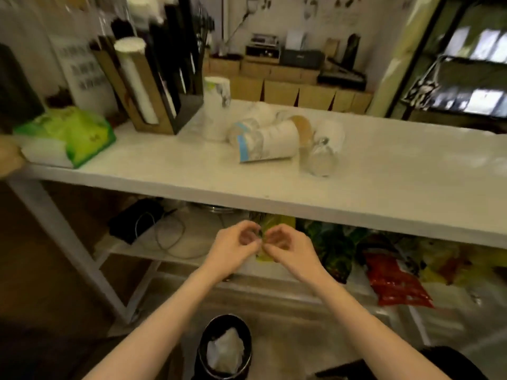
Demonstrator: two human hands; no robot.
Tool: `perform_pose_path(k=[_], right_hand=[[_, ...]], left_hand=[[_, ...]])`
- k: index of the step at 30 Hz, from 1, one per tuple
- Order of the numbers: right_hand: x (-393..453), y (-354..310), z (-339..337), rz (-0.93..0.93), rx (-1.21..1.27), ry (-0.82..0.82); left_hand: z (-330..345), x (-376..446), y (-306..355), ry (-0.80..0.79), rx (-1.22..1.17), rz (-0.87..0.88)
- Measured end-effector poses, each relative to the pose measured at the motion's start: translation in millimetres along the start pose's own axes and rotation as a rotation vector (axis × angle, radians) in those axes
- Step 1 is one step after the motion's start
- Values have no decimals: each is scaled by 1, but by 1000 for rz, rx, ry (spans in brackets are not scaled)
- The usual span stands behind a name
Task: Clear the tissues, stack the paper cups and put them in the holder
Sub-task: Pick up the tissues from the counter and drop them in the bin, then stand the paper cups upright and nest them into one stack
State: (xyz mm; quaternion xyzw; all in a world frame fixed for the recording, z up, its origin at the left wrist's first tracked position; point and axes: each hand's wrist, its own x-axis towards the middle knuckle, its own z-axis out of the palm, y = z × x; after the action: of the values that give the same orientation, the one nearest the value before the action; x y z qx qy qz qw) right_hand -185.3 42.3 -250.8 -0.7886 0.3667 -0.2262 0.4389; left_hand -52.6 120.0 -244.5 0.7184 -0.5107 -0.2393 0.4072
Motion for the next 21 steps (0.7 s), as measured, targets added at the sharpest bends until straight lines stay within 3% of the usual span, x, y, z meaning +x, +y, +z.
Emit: perform_pose_path(k=[8,16,21], right_hand=[[4,-79,-84,-181,-66,203],[59,-112,-120,-235,-122,356],[88,-117,-138,-176,-138,456]], left_hand=[[-52,35,107,199,94,222],[-85,94,139,175,228,369],[-97,136,152,144,240,413]])
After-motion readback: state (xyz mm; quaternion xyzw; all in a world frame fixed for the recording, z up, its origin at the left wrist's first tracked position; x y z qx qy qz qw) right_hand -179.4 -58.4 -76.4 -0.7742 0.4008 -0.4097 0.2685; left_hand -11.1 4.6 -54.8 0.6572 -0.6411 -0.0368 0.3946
